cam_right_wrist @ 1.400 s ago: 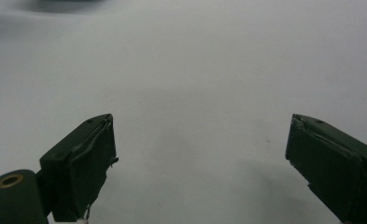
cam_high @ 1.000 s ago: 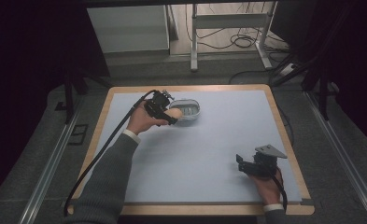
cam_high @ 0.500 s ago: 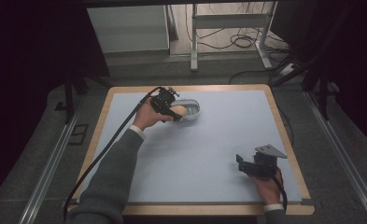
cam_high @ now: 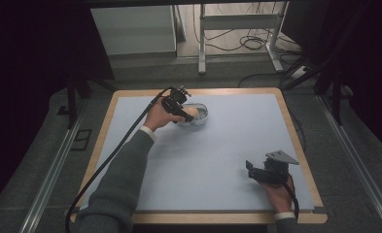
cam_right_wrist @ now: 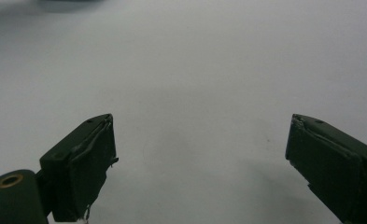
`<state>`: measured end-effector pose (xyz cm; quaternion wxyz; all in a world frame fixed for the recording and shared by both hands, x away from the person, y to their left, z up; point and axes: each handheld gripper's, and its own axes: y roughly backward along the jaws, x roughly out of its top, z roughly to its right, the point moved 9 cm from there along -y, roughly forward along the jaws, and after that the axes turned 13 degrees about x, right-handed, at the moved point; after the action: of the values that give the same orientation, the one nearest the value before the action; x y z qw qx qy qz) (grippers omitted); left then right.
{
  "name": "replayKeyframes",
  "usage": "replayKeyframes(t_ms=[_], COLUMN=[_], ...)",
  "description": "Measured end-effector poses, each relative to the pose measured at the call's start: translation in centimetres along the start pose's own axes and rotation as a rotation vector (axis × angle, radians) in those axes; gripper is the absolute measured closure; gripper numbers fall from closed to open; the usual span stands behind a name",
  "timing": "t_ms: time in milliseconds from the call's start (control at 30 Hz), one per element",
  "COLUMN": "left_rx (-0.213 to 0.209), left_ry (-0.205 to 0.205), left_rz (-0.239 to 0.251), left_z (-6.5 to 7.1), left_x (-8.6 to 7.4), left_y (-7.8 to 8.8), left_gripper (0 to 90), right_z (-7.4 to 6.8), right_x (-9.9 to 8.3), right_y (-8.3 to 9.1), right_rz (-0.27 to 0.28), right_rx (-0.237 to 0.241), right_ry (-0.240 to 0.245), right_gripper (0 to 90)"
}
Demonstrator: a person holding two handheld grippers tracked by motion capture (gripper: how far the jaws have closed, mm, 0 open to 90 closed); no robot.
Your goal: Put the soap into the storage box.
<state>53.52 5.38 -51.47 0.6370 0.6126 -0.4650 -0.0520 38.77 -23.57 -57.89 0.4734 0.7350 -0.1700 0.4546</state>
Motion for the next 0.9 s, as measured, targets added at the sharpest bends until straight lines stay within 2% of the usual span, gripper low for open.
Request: replayKeyframes(t_ms=[100,133,400,533,900], left_rx=[0.018,0.012,-0.008,-0.004,-0.009], left_ry=[-0.012,-0.002,-0.009,-0.019,-0.012], left_rz=[-0.014,-0.01,-0.019,-0.027,-0.033], left_z=[-0.3,-0.2,-0.2,-0.2,-0.3], left_x=[0.1,0.3,0.9,0.9,1.3], left_y=[-0.5,-0.6,-1.8,-2.4,-3.5], left_gripper=[32.4,32.4,32.4,32.4,32.3], right_z=[0.0,0.0,0.0,0.0,0.0], right_x=[0.0,0.0,0.0,0.0,0.0], right_y=[0.0,0.0,0.0,0.0,0.0], right_rz=[-0.001,-0.002,-0.001,-0.001,0.0], right_rx=[0.0,0.0,0.001,0.002,0.0], right_ry=[0.0,0.001,0.0,-0.002,0.0], right_gripper=[8.7,8.7,8.7,8.6,8.7])
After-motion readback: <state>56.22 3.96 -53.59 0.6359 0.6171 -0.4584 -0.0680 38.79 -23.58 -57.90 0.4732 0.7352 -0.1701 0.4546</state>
